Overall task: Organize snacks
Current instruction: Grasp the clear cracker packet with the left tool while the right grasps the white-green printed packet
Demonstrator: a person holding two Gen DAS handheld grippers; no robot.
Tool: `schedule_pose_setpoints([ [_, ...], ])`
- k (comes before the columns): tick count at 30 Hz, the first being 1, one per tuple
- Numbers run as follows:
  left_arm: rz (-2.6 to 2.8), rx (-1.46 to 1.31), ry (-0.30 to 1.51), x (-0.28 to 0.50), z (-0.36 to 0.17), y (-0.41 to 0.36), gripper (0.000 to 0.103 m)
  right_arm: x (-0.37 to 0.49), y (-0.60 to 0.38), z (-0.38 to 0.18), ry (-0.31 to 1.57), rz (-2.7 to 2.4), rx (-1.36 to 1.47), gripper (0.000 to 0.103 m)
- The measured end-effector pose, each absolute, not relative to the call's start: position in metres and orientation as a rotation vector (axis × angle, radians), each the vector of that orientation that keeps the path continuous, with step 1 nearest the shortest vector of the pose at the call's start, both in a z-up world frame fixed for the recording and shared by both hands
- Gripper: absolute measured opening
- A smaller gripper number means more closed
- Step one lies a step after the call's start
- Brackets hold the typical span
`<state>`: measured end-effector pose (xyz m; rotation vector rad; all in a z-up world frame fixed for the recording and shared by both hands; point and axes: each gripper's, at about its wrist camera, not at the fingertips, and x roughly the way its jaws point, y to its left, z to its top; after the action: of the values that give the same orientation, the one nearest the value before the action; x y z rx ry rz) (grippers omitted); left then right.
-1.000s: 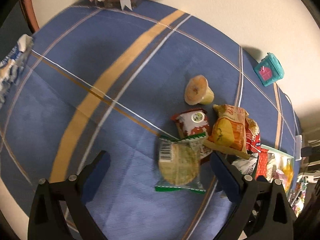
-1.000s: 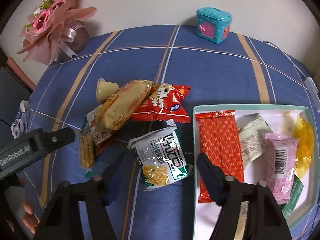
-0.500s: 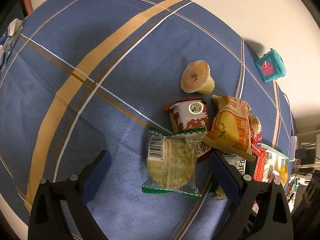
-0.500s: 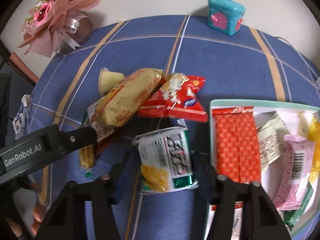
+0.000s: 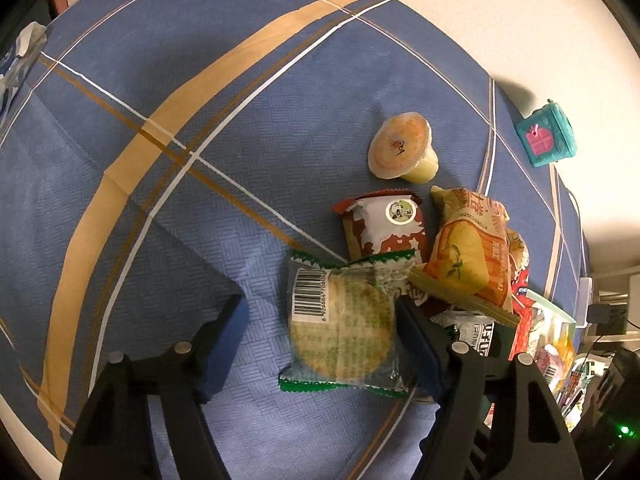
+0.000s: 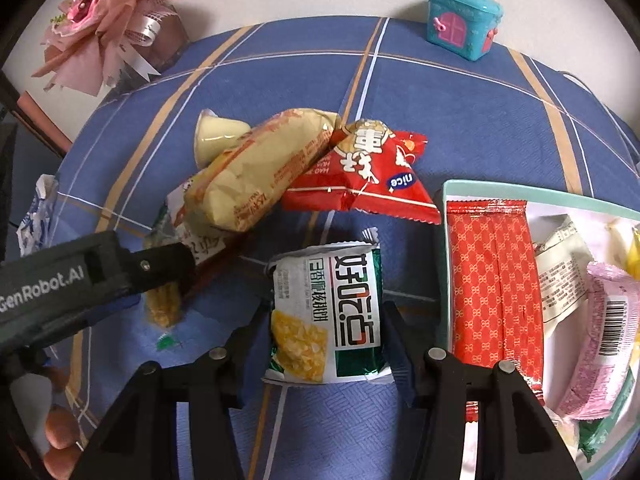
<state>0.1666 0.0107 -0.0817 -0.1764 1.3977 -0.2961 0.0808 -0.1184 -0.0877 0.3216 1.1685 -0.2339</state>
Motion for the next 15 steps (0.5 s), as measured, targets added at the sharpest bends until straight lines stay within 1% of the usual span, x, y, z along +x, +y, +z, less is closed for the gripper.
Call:
schedule_pose_setpoints([
  [4, -0.306, -0.193, 1.397, 0.1661, -0.0804, 0.0065, 0.07, 0.0812, -0.116, -0.0901, 1.166, -0.238, 0.31, 0.055],
  [9, -0.335, -0.247, 1.403, 0.1647, -0.0783, 0.0015, 0.055, 0.0837, -0.1123, -0.0938, 1.166, -0.244, 0.298, 0.055],
  [15, -0.331, -0.271, 1.402, 0.1614, -0.0783, 0.0052, 0.051, 0.0832, -0.1148, -0.0908, 1.166, -0.241, 0.316, 0.055],
])
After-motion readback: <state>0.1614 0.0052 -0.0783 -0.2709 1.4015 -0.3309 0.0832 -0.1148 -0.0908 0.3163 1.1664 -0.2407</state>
